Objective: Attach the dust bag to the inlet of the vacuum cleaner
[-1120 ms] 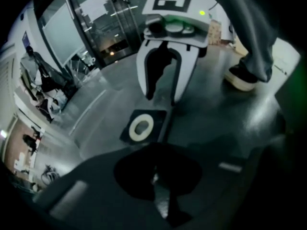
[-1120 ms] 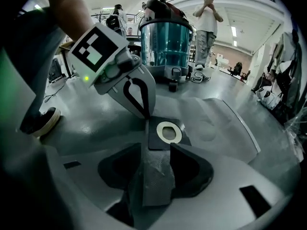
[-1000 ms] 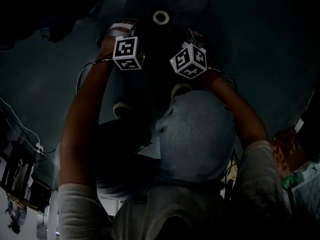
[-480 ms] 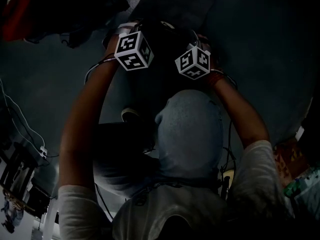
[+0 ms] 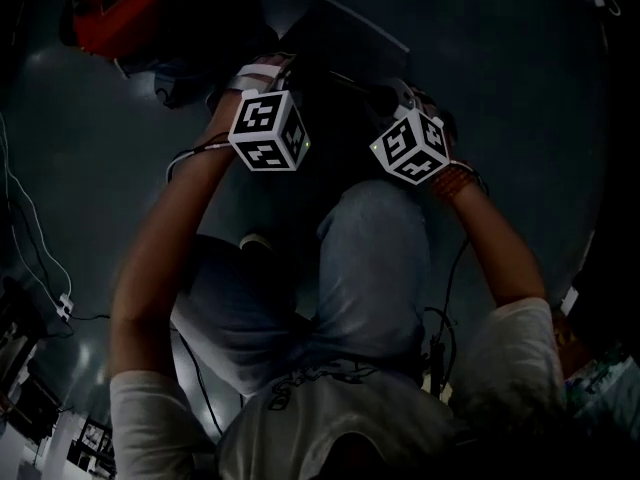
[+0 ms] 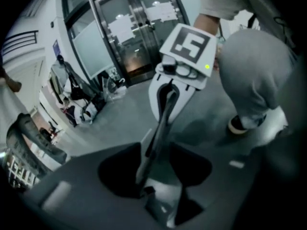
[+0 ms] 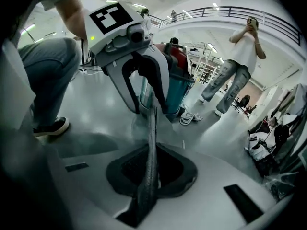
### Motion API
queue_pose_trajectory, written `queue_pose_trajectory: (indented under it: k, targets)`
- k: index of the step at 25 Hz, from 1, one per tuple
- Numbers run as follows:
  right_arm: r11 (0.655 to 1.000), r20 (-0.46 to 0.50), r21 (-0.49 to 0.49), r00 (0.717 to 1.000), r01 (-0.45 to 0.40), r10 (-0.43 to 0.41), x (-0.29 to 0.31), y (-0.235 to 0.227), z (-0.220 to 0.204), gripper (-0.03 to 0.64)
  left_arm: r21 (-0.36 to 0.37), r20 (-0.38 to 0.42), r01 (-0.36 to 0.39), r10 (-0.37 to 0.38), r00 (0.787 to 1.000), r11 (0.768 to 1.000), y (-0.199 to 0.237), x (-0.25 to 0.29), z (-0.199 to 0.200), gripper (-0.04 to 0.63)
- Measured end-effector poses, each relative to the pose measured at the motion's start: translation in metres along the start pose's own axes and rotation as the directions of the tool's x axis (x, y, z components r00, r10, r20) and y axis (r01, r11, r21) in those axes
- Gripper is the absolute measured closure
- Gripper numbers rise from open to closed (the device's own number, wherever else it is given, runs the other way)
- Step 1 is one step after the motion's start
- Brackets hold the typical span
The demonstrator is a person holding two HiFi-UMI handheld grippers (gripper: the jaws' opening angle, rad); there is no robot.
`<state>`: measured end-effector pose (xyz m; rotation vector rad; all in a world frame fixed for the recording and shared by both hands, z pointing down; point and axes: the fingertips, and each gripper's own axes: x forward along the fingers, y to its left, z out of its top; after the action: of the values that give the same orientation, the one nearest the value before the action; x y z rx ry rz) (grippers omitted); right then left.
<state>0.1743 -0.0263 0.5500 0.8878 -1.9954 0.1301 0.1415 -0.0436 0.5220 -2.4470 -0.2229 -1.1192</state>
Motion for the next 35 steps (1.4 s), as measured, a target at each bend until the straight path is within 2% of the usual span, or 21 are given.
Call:
queue_pose_trajectory:
  k: [4,7,9,11,13,17,22,25,27,30,35]
  targets:
    - [0.995,0.02,-0.09,0.998,-0.049,0.051,-0.034,-0.002,0.042,0.586,0.063,-0.033,-0.036,0.038,0.999,0.997,-0.001,-0.036,0.008,0.39]
    - [0.979,0.03,-0.179,0.994,-0.094,0.101,-0.053,0.005,0.073,0.586,0.055,-0.032,-0.11,0.112,0.993,0.992,0.005,-0.066,0.013,0.4]
    - [0.969,0.044,-0.21,0.989,-0.126,0.138,-0.062,0.015,0.093,0.586,0.036,-0.031,-0.143,0.144,0.989,0.989,0.005,-0.092,0.015,0.504]
    - [0.961,0.065,-0.231,0.983,-0.153,0.172,-0.071,0.025,0.115,0.586,0.045,-0.044,-0.175,0.177,0.983,0.984,0.003,-0.116,0.013,0.54]
    - [0.949,0.079,-0.265,0.977,-0.17,0.197,-0.077,0.035,0.137,0.586,0.055,-0.061,-0.218,0.221,0.973,0.974,-0.001,-0.139,0.006,0.545]
    - [0.922,0.105,-0.344,0.968,-0.179,0.227,-0.075,0.047,0.177,0.586,0.006,-0.094,-0.293,0.292,0.952,0.956,-0.002,-0.18,-0.011,0.549]
    - [0.906,0.138,-0.392,0.964,-0.158,0.228,-0.063,0.059,0.219,0.587,-0.028,-0.162,-0.326,0.318,0.934,0.945,-0.005,-0.217,-0.038,0.565]
    - [0.889,0.155,-0.435,0.962,-0.139,0.226,-0.045,0.055,0.245,0.586,-0.081,-0.206,-0.377,0.355,0.912,0.923,0.007,-0.233,-0.061,0.565]
    - [0.886,0.165,-0.448,0.963,-0.121,0.215,-0.032,0.047,0.258,0.586,-0.106,-0.237,-0.405,0.372,0.897,0.908,0.017,-0.239,-0.074,0.565]
    - [0.903,0.184,-0.42,0.965,-0.096,0.188,-0.017,0.034,0.269,0.586,-0.128,-0.271,-0.436,0.391,0.88,0.891,0.033,-0.239,-0.088,0.566]
    - [0.924,0.166,-0.36,0.965,-0.131,0.202,0.009,0.023,0.263,0.586,-0.146,-0.295,-0.423,0.369,0.881,0.894,0.044,-0.22,-0.106,0.565]
